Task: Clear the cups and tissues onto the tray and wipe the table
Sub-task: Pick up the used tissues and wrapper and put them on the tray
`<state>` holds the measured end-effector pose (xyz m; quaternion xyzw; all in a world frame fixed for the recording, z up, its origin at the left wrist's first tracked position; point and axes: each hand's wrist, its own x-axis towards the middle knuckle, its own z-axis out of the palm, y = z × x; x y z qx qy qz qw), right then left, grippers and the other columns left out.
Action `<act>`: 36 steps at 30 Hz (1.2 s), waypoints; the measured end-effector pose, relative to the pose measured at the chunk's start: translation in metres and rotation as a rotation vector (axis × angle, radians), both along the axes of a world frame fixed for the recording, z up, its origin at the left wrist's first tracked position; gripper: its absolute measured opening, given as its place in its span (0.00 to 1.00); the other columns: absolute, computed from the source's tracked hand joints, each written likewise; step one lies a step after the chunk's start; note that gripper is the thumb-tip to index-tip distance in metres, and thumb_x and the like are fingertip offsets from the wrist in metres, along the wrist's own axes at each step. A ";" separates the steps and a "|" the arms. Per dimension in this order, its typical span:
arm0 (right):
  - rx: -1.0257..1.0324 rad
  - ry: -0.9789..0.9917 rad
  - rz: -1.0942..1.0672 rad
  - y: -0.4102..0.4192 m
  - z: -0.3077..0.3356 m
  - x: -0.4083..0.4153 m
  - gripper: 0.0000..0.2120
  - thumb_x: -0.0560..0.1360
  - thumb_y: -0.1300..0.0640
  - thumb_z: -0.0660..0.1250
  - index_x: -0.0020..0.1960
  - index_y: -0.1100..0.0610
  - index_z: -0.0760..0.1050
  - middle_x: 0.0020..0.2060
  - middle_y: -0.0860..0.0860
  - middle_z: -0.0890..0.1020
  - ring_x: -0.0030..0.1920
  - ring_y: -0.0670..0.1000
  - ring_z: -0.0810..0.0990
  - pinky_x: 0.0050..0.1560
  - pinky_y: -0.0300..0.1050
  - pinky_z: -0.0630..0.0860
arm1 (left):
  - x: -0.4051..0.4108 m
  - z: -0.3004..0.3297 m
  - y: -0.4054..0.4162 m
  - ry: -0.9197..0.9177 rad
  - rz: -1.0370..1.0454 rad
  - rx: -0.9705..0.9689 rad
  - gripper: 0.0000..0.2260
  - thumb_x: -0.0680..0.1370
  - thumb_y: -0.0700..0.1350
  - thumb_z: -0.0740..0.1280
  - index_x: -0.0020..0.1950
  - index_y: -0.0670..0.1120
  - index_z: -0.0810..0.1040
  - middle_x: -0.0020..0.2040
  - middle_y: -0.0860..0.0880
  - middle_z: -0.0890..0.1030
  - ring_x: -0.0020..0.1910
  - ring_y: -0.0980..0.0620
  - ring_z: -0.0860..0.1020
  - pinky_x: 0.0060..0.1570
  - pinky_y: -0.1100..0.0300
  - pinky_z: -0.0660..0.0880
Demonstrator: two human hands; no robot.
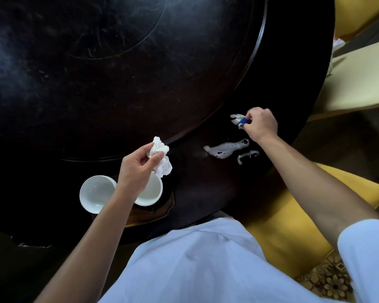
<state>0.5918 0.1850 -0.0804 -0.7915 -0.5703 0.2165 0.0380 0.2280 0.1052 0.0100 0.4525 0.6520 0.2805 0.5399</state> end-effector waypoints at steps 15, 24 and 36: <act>-0.048 0.034 -0.129 -0.002 -0.001 0.010 0.07 0.74 0.54 0.72 0.52 0.52 0.81 0.49 0.54 0.84 0.51 0.58 0.82 0.46 0.48 0.74 | 0.007 0.013 -0.009 0.014 0.041 0.012 0.16 0.77 0.49 0.74 0.65 0.51 0.82 0.50 0.56 0.88 0.51 0.56 0.85 0.56 0.59 0.80; 0.237 0.140 -0.116 -0.018 0.034 0.010 0.08 0.70 0.55 0.76 0.45 0.57 0.82 0.48 0.53 0.81 0.46 0.56 0.81 0.46 0.51 0.78 | 0.002 0.031 -0.023 0.023 0.108 0.061 0.15 0.78 0.46 0.74 0.65 0.49 0.81 0.50 0.54 0.88 0.52 0.54 0.86 0.54 0.60 0.81; 0.509 0.448 -0.049 -0.066 0.144 -0.075 0.10 0.70 0.53 0.79 0.47 0.53 0.82 0.38 0.43 0.82 0.39 0.43 0.80 0.43 0.32 0.75 | -0.058 0.068 -0.048 -0.033 0.117 0.215 0.12 0.79 0.42 0.72 0.58 0.58 0.79 0.49 0.60 0.87 0.52 0.57 0.85 0.50 0.66 0.80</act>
